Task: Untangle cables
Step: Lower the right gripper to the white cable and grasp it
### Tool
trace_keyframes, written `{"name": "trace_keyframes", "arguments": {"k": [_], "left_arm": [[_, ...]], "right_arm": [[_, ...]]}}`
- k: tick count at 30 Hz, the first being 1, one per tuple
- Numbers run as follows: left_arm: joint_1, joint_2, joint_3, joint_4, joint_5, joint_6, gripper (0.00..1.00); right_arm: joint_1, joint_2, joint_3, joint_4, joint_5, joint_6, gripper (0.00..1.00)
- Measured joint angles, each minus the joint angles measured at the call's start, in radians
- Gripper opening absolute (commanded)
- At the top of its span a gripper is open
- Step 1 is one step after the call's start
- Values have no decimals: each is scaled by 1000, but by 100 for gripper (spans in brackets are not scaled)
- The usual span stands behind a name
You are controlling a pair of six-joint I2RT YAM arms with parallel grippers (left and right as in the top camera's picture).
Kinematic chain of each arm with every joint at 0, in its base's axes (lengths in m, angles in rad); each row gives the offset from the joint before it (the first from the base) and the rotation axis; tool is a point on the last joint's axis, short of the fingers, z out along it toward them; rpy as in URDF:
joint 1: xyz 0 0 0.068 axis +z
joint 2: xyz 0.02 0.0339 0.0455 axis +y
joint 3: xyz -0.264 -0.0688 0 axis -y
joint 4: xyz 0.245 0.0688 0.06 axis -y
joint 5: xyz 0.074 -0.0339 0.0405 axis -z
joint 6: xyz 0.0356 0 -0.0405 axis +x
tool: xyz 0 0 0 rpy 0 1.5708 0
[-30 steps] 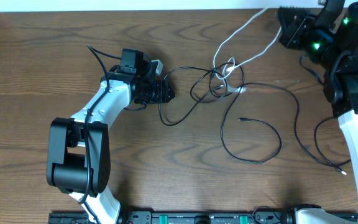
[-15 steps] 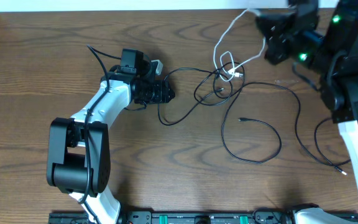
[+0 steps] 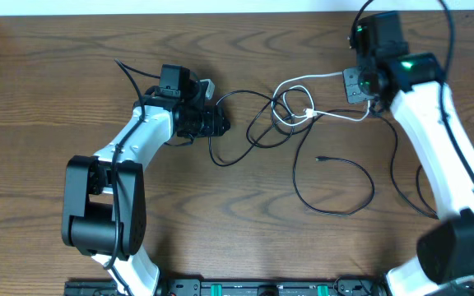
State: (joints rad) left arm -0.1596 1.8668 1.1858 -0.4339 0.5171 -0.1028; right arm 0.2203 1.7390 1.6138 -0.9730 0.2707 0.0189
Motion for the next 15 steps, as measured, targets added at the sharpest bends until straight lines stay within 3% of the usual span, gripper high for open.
{"name": "trace_keyframes", "arguments": {"k": [7, 11, 15], "left_arm": [[0, 0, 0, 0, 0, 0, 62], [0, 0, 0, 0, 0, 0, 62], [0, 0, 0, 0, 0, 0, 62]], "right_arm": [[1, 93, -10, 37, 428, 19, 1], [4, 91, -11, 143, 824, 19, 1], [4, 90, -10, 275, 1072, -39, 1]]}}
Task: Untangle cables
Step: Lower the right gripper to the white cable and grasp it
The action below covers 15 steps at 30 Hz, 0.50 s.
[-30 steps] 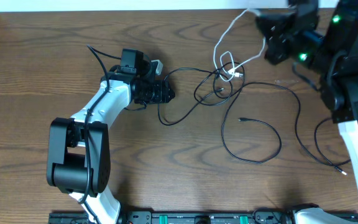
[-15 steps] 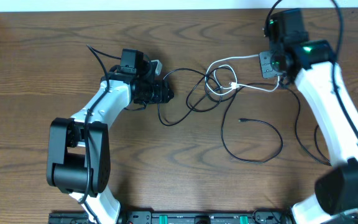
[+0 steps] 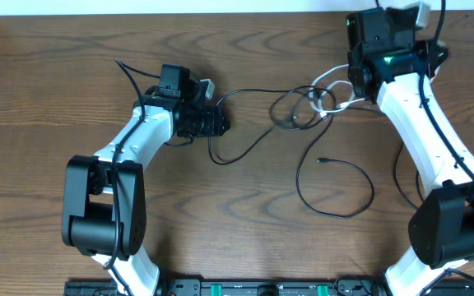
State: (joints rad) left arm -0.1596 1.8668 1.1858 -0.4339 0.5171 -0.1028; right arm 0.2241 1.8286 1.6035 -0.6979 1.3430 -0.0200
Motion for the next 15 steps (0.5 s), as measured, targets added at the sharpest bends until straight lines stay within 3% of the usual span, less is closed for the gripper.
{"name": "trace_keyframes", "arguments": {"k": [3, 6, 10, 12, 15], "left_arm": [[0, 0, 0, 0, 0, 0, 62], [0, 0, 0, 0, 0, 0, 62], [0, 0, 0, 1, 0, 0, 62], [0, 0, 0, 0, 0, 0, 62], [0, 0, 0, 0, 0, 0, 62]], "right_arm": [[0, -3, 0, 61, 77, -55, 1], [5, -11, 0, 58, 17, -109, 1], [6, -17, 4, -83, -394, -197, 6], [5, -17, 2, -168, -705, -247, 6], [3, -17, 1, -203, -986, -280, 5]]}}
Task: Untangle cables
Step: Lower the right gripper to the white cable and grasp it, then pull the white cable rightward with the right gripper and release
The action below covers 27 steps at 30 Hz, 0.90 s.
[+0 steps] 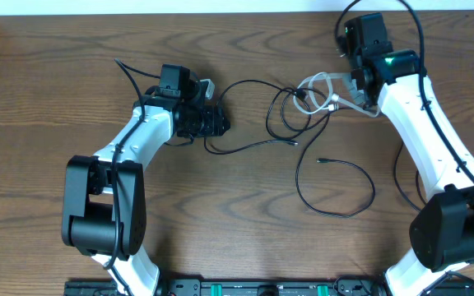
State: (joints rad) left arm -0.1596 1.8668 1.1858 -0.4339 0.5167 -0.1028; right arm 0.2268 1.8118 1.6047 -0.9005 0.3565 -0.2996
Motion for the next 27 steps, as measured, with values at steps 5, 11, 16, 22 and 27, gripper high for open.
{"name": "trace_keyframes", "arguments": {"k": [5, 11, 16, 22, 27], "left_arm": [[0, 0, 0, 0, 0, 0, 62], [0, 0, 0, 0, 0, 0, 62], [0, 0, 0, 0, 0, 0, 62], [0, 0, 0, 0, 0, 0, 62], [0, 0, 0, 0, 0, 0, 62]], "right_arm": [[-13, 13, 0, -15, -140, 40, 1], [-43, 41, -1, 10, 62, 116, 1], [-67, 41, -3, 105, 414, 137, 1], [-87, 41, -3, 436, 919, 90, 1], [-127, 41, -1, 419, 925, 103, 1]]}}
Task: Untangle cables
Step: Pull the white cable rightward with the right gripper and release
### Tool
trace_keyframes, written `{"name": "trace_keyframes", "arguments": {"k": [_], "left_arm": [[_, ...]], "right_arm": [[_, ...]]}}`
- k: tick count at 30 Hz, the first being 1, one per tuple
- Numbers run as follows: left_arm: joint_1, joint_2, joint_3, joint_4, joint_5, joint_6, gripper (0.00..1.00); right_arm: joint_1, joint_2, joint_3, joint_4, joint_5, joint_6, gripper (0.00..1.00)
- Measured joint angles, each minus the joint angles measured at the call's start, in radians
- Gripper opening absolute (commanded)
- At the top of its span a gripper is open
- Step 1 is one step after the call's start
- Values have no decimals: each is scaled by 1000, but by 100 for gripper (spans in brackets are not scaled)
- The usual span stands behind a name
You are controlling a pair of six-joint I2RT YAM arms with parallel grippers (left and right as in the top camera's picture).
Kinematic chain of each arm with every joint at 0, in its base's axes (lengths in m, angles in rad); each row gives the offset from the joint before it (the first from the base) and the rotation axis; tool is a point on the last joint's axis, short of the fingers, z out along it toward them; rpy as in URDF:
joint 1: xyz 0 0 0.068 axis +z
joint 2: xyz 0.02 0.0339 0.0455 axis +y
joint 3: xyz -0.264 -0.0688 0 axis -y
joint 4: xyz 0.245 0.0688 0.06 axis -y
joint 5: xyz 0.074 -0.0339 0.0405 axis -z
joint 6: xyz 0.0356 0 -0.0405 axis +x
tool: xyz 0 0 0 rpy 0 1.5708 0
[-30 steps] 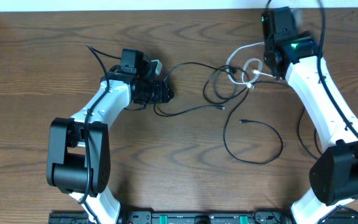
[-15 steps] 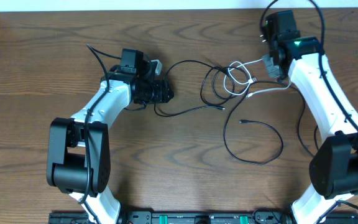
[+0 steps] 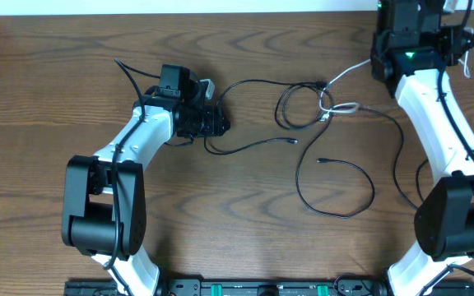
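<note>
A thin black cable (image 3: pixel 262 81) arcs from my left gripper (image 3: pixel 219 123) across to a loop and a knot (image 3: pixel 323 97) at centre right. The left gripper looks shut on this cable near its end. A second black strand (image 3: pixel 253 145) trails from the left gripper to the right. A white cable (image 3: pixel 348 72) rises nearly taut from the knot to my right gripper (image 3: pixel 378 59) at the far right. The wrist largely hides that gripper, which seems shut on the white cable. A short white loop (image 3: pixel 346 107) hangs off the knot.
Another black cable (image 3: pixel 360 174), with a small plug (image 3: pixel 321 160) at its end, curls on the table in front of the knot. A thin dark lead (image 3: pixel 401 156) runs down beside the right arm. The table's far edge lies just behind the right wrist.
My right gripper has gone up and to the right, towards the far edge. The white cable, bunched in loops beside it before, now stretches in a line from the knot. The left arm stayed put.
At first the white cable lay spread in loops among the black ones, with my right gripper at its right end. The gripper then shifted around the far right and the white loops bunched towards it. The black slack by the left gripper straightened, and the white cable is now drawn out.
</note>
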State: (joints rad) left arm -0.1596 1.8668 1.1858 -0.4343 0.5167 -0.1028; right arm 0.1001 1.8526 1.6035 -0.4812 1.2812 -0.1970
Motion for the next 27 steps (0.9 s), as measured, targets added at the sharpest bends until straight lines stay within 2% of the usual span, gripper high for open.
{"name": "trace_keyframes", "arguments": {"k": [5, 9, 13, 17, 18, 19, 23, 25, 27], "left_arm": [[0, 0, 0, -4, 0, 0, 62], [0, 0, 0, -4, 0, 0, 62], [0, 0, 0, -3, 0, 0, 62], [0, 0, 0, -3, 0, 0, 62], [0, 0, 0, -3, 0, 0, 62], [0, 0, 0, -3, 0, 0, 62], [0, 0, 0, -3, 0, 0, 62], [0, 0, 0, -3, 0, 0, 62], [0, 0, 0, -3, 0, 0, 62]], "right_arm": [[-94, 1, 0, -81, -268, 116, 1], [-227, 15, 0, -120, -486, 208, 1], [-374, 55, 0, -169, -753, 257, 1], [-461, 90, 0, -199, -947, 276, 2], [-476, 96, 0, -204, -976, 279, 6], [-488, 101, 0, -207, -1001, 283, 15], [-515, 117, 0, -219, -1068, 296, 62], [-516, 126, 0, -228, -1099, 298, 75], [-515, 132, 0, -228, -1137, 298, 79]]}}
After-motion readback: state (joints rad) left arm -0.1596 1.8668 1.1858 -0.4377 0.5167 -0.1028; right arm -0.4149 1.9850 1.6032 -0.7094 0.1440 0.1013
